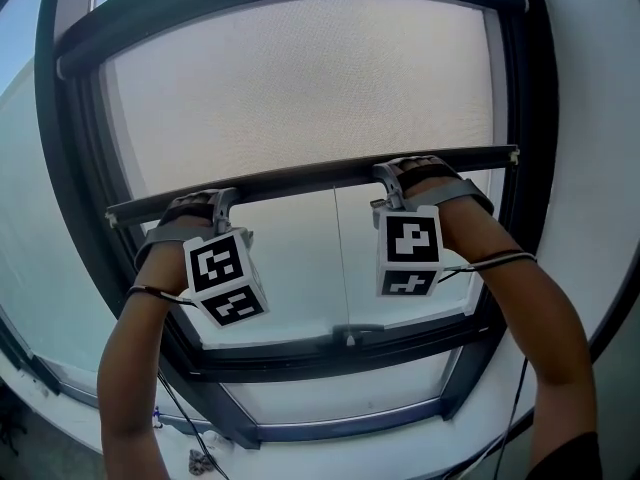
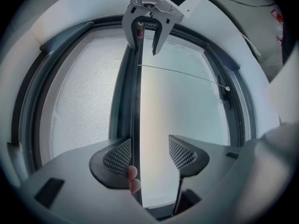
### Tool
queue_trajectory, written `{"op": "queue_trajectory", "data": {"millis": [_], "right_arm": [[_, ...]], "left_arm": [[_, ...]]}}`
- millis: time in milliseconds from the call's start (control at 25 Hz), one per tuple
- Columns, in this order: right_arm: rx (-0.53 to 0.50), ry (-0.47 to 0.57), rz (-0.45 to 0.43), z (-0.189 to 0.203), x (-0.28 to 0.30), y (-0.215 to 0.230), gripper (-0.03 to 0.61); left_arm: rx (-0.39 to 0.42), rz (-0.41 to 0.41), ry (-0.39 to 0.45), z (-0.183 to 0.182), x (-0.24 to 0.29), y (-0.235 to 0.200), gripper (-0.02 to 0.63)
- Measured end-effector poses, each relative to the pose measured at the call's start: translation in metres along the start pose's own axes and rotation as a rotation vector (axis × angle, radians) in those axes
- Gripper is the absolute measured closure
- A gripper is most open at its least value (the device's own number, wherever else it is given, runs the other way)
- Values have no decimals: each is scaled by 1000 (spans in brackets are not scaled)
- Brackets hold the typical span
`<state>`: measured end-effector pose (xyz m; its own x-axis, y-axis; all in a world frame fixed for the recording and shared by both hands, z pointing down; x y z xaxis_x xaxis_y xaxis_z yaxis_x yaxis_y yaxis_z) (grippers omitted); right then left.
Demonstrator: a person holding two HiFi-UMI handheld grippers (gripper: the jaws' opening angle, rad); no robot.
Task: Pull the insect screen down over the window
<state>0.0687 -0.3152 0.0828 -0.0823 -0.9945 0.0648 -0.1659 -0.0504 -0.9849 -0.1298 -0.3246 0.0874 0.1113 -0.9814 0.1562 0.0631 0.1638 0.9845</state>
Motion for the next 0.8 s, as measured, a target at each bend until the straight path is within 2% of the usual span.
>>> {"op": "queue_trajectory", "data": {"millis": [160,320,480,800], "right_arm": [[-7,-1,-47,-6,1,-7,396],[-43,-11,-102,-7,2,-37,396],[-45,-3,-103,-7,6,-62,396],[11,18,-79,-6,8,-70,396]], "left_arm": [[-6,64,15,6,2,8,359],[0,143,19,4,6,35,362],[2,143,19,4,12,57,362],[-20,98,11,2,15,67,362]]}}
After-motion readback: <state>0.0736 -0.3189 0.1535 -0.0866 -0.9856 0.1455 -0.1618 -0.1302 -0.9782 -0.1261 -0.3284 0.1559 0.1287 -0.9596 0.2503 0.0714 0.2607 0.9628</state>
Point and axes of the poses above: the fingertips, and each gripper's own axes: x forward along the fingers, y to its right, z out of its underside, the point moved 10 cm from there along -x, backward along the fingers, and after that the axes turned 4 degrees about -x, right-handed, at the moved point
